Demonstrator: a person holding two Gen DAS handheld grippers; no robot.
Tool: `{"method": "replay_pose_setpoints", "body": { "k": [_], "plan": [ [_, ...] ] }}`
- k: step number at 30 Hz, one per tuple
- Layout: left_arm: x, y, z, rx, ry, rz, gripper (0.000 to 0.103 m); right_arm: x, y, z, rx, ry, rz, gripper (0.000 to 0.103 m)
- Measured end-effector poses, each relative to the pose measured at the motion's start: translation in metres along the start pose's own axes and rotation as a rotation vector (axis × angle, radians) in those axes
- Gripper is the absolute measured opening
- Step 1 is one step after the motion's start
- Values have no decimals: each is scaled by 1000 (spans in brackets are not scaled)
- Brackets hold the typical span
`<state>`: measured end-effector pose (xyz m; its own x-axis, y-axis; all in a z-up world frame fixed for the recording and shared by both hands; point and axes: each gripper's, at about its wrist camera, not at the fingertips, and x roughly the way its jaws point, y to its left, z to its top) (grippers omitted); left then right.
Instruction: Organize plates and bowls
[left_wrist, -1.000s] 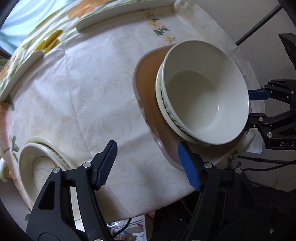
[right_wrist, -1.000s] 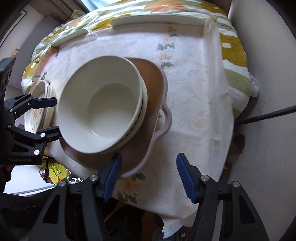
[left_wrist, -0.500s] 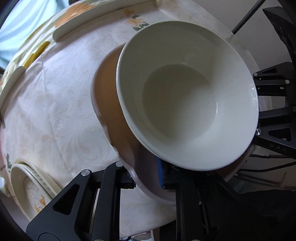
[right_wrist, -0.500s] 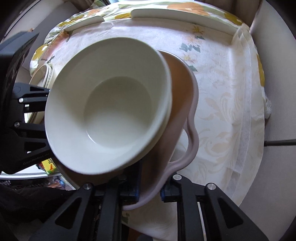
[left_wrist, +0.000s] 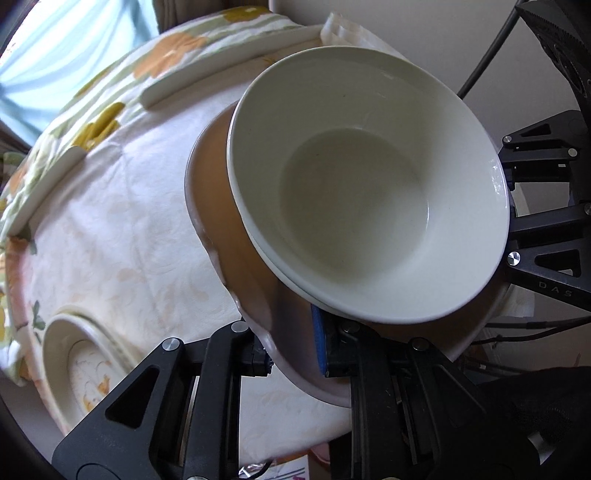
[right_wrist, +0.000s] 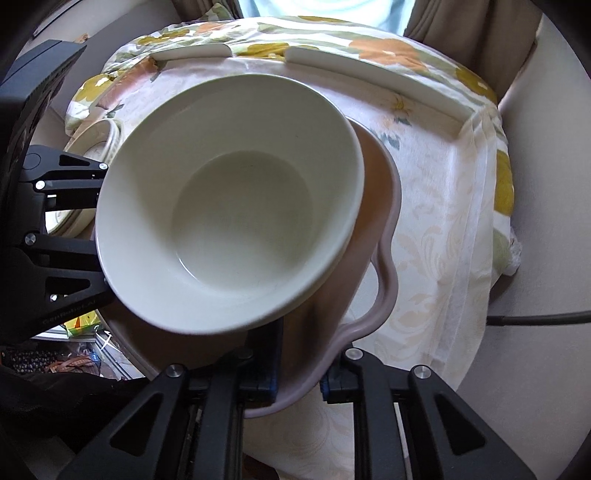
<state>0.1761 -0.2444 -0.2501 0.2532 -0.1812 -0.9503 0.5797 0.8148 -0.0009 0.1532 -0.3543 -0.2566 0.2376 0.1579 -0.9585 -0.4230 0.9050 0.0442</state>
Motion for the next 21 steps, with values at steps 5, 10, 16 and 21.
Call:
{"method": "replay_pose_setpoints", "body": {
  "k": [5,10,16,21],
  "plan": [
    [-38,30,-15,-45,-23,23,14,-24,29,26,-64,-26,-3,15],
    [-67,82,-42,-93,-32,48,14,-33,74,57,-108,-36,9,15],
    [-84,142,-82,-95,-11,68,14,-25,141,93,-118,-39,29,15],
    [-76,180,-112,-89,16,64,14,-5,184,108,-95,-26,47,15]
  ]
}}
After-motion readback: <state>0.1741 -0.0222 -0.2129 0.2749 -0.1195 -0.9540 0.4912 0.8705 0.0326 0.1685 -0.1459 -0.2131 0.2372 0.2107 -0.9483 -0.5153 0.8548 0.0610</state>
